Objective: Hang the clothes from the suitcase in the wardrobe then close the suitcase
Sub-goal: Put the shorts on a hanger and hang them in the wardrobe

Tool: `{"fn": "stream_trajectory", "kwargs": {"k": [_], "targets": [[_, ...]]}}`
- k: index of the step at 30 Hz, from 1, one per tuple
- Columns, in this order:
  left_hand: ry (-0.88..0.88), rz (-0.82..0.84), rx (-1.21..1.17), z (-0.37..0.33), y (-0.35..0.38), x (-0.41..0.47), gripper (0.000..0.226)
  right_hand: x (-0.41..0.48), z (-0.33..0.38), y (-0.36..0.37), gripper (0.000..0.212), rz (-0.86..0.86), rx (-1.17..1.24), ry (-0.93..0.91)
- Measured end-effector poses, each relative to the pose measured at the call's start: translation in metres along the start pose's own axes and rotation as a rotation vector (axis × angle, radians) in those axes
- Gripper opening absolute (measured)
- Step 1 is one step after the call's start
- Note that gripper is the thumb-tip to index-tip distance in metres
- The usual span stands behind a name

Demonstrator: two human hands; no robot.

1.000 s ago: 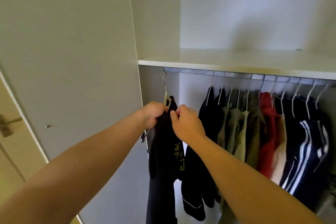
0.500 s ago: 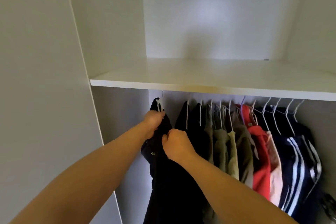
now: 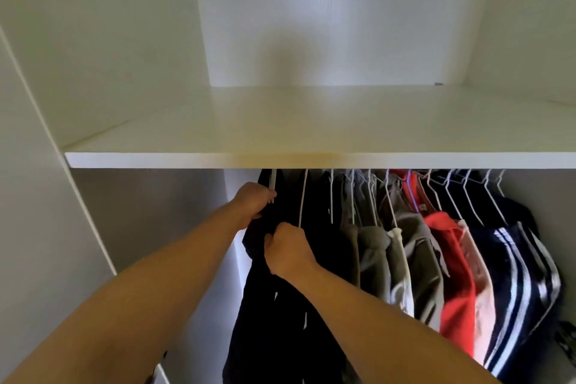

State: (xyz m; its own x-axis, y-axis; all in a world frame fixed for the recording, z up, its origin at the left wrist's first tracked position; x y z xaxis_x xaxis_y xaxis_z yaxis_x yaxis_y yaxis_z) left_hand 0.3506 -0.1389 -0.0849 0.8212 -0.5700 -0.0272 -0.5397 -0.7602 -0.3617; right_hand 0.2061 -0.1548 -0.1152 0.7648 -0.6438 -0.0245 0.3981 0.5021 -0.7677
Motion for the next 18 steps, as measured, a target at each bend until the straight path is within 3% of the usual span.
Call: {"fn": "stream_trajectory", "kwargs": {"k": [5, 11, 13, 15, 18], "targets": [[-0.043, 0.067, -0.005, 0.019, 0.01, 0.002, 0.023, 0.002, -0.01, 0.012, 0.041, 0.023, -0.029, 0.048], [0.08, 0.028, 0.188, 0.005, 0.006, -0.014, 0.027, -0.008, -0.009, -0.004, 0.041, 0.035, 0.057, 0.086], [0.166, -0.006, 0.335, 0.0, 0.003, -0.029, 0.037, -0.016, -0.01, -0.015, 0.042, -0.036, 0.036, 0.053], [0.245, -0.054, 0.424, -0.002, 0.0, -0.049, 0.029, -0.029, -0.012, -0.028, 0.041, -0.141, 0.014, 0.018], [0.34, -0.154, 0.379, 0.003, -0.004, -0.091, 0.018, -0.05, -0.022, -0.034, 0.036, -0.28, 0.095, -0.027]]}}
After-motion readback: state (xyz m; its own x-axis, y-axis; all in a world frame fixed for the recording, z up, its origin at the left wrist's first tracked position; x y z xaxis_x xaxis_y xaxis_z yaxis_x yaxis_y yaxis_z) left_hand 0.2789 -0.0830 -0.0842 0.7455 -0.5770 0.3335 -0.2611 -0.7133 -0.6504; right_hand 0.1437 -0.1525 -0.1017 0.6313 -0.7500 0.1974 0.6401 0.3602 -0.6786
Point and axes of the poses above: each hand's wrist, its own x-axis towards the middle knuckle, its own y-axis out of the palm, z = x × y, the point moved 1 cm from there along x, towards the middle knuckle, and after that the axes turned 8 degrees about y, right-handed, at the moved point
